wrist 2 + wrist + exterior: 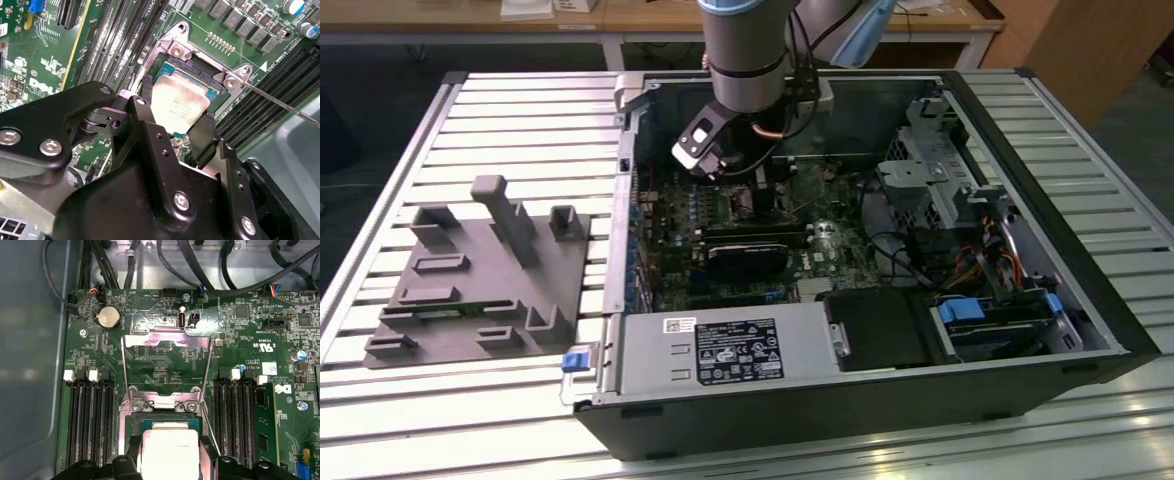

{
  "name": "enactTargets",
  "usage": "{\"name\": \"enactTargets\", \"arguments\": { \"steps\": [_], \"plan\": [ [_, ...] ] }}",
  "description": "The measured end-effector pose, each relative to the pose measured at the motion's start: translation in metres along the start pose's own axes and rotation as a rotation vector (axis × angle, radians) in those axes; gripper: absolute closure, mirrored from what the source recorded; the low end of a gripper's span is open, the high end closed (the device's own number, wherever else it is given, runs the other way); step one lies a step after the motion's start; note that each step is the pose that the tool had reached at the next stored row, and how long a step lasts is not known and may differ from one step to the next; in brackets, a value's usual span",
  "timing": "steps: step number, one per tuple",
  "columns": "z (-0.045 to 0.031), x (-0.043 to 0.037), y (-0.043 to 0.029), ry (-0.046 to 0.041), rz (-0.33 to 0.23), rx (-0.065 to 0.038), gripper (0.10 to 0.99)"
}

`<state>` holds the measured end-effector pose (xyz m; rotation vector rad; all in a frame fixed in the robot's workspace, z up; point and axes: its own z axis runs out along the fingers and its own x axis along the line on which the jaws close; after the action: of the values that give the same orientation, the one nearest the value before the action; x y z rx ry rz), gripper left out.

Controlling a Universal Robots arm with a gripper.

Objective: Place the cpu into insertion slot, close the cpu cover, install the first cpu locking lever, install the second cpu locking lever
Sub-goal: 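Place the cpu into insertion slot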

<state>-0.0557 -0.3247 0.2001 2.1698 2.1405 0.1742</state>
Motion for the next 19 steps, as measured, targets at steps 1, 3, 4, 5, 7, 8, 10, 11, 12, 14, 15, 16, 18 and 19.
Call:
{"name": "enactTargets", "arguments": {
  "steps": [1,3,4,5,7,8,10,11,12,14,15,16,18,19],
  "plan": [
    [0.0004,0.0001,-0.0003,-0.0001,0.001,0.000,0.545],
    [0.0006,0.0003,-0.0005,-0.0003,0.001,0.000,0.545],
    [0.0006,0.0002,-0.0005,-0.0002,0.001,0.000,0.545],
    [0.0007,0.0003,-0.0005,-0.0001,0.001,0.000,0.545],
    [0.0010,0.0003,-0.0006,0.0000,0.001,0.000,0.545],
    [0.0013,0.0003,-0.0006,0.0001,0.001,0.000,0.545],
    [0.0016,0.0003,-0.0007,-0.0002,0.001,0.000,0.545],
    [0.0018,0.0003,-0.0007,-0.0001,0.001,0.000,0.545],
    [0.0021,0.0003,-0.0008,-0.0001,0.001,0.000,0.545],
    [0.0029,0.0003,-0.0009,-0.0002,0.002,0.000,0.545],
    [0.0033,0.0002,-0.0010,-0.0002,0.002,0.000,0.545],
    [0.0038,0.0002,-0.0010,-0.0002,0.002,0.001,0.545],
    [0.0045,0.0002,-0.0012,-0.0002,0.002,0.001,0.545],
    [0.0048,0.0003,-0.0012,-0.0002,0.002,0.001,0.545]
  ]
}}
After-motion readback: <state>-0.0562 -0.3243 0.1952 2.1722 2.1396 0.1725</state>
